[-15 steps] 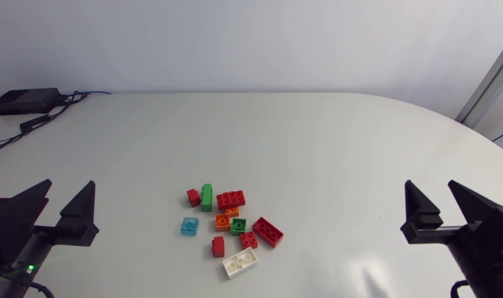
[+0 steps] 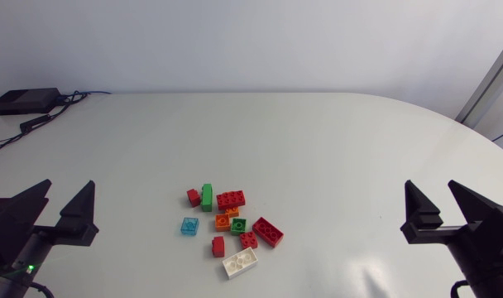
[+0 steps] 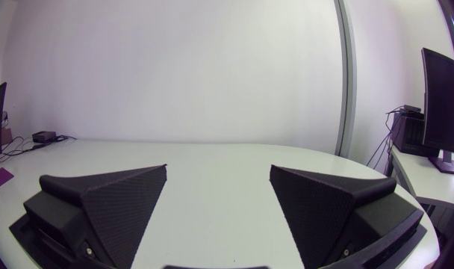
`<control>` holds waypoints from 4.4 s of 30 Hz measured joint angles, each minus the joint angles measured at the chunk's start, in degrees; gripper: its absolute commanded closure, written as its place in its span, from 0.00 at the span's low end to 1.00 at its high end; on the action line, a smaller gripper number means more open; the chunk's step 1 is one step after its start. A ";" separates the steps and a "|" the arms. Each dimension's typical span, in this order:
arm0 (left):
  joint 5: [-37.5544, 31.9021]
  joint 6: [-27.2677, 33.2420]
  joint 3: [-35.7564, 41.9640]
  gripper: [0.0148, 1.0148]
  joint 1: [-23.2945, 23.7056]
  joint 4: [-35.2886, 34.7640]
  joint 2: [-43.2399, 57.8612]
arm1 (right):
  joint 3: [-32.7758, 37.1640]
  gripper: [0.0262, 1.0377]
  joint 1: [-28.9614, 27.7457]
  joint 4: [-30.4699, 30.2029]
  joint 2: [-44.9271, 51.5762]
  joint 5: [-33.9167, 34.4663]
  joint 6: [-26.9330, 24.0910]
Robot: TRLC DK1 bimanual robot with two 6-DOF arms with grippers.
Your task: Sort duplo bricks by size, large to the right and small to the left
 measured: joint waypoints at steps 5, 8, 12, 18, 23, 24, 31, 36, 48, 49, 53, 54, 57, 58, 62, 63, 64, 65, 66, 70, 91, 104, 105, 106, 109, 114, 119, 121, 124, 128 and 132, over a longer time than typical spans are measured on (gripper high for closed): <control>0.00 0.02 0.00 0.03 0.00 0.00 -0.11 | 0.00 0.04 0.04 0.02 0.00 0.00 0.00; 0.02 0.02 0.09 0.03 0.00 -0.70 -0.11 | 0.00 0.04 0.07 -0.02 0.00 0.00 0.00; 0.00 0.02 1.68 0.03 -0.07 -3.82 -0.09 | 0.81 0.04 1.42 -1.88 0.00 0.00 0.00; 0.00 0.00 9.64 0.03 -1.18 -7.39 4.98 | 6.78 0.04 2.75 -5.35 3.41 -0.02 0.02; 0.00 0.02 18.80 0.04 -2.36 -9.99 15.67 | 15.39 0.04 2.75 -6.01 11.58 -1.53 0.02; 0.00 0.02 20.63 0.05 -2.80 -10.75 18.23 | 17.14 0.04 2.75 -6.03 13.59 -1.86 0.04; 0.00 0.98 35.65 0.06 -6.51 -17.55 39.74 | 29.64 0.04 4.48 -6.21 32.59 -3.06 0.92; 0.04 2.89 45.48 0.09 -9.73 -23.34 56.39 | 36.28 0.04 5.57 -8.61 48.54 -5.16 2.95; 7.06 14.97 55.30 0.07 -17.62 -30.08 81.70 | 42.84 0.04 15.96 -24.50 71.73 -13.68 -0.35; 8.20 15.41 55.39 0.07 -18.05 -30.10 82.36 | 43.89 0.04 17.11 -26.95 73.24 -15.06 -3.08; 12.35 17.51 56.04 0.05 -18.60 -30.03 85.00 | 46.53 0.04 22.01 -30.27 77.61 -16.46 -9.49; 12.74 18.21 56.11 0.05 -18.60 -30.08 85.42 | 47.10 0.04 22.99 -30.45 78.62 -16.57 -10.14; 15.56 19.61 56.13 0.05 -18.32 -30.10 86.44 | 48.33 0.08 25.62 -30.45 81.79 -16.57 -10.97; 15.93 19.91 56.13 0.05 -18.18 -30.10 86.79 | 48.48 0.08 26.45 -30.40 82.79 -16.57 -11.02; 16.68 21.59 56.24 0.05 -17.49 -30.51 87.89 | 48.59 0.13 29.90 -30.01 86.16 -15.72 -10.97; 16.85 21.94 56.24 0.05 -17.35 -30.49 88.06 | 48.68 0.13 30.93 -29.94 87.03 -14.71 -10.97; 17.03 22.45 56.26 0.05 -17.35 -30.51 88.13 | 48.83 0.13 32.09 -29.79 88.06 -13.73 -10.97; 17.07 22.77 56.26 0.05 -17.35 -30.51 88.19 | 49.00 0.13 33.07 -29.55 89.00 -13.16 -10.95; 17.25 22.88 56.28 0.05 -17.35 -30.51 88.19 | 49.18 0.13 34.01 -29.31 89.90 -12.92 -10.97; 17.44 23.26 56.54 0.05 -17.38 -30.51 88.30 | 49.70 0.17 36.94 -28.22 92.91 -11.43 -10.97; 18.10 24.98 57.05 0.23 -18.75 -30.42 90.47 | 49.70 0.80 39.85 -19.23 97.24 -2.51 -12.09; 18.10 27.10 60.89 0.25 -25.44 -29.14 97.50 | 44.83 0.80 3.93 -19.80 86.73 -7.65 -22.75; 18.10 27.80 60.89 0.25 -25.92 -29.16 97.55 | 44.61 0.80 1.22 -19.91 86.84 -8.55 -24.11; 18.10 28.70 60.89 0.25 -26.32 -29.16 97.57 | 44.57 0.80 -0.81 -19.96 87.08 -9.22 -25.24; 18.10 31.93 60.89 0.25 -27.28 -29.14 97.66 | 44.37 0.79 -5.46 -19.96 88.19 -10.82 -28.33; 18.10 36.72 61.20 0.25 -28.04 -29.18 98.86 | 42.56 0.79 -6.99 -19.93 88.65 -11.91 -30.36; 18.05 40.09 62.95 0.25 -28.15 -29.11 101.74 | 39.89 0.78 -2.43 -20.02 88.00 -12.00 -30.08; 18.03 41.18 63.43 0.25 -28.15 -29.14 102.75 | 39.47 0.54 0.04 -20.44 87.14 -11.82 -29.73; 18.03 42.60 64.04 0.25 -28.13 -29.14 104.26 | 39.50 0.18 1.73 -21.05 85.50 -11.80 -28.96; 17.81 44.06 64.57 0.25 -27.76 -28.70 106.12 | 39.50 0.18 2.71 -22.32 83.27 -11.63 -28.30; 17.14 44.94 65.46 0.52 -27.36 -27.85 107.97 | 39.50 0.15 3.13 -23.06 81.50 -11.65 -28.28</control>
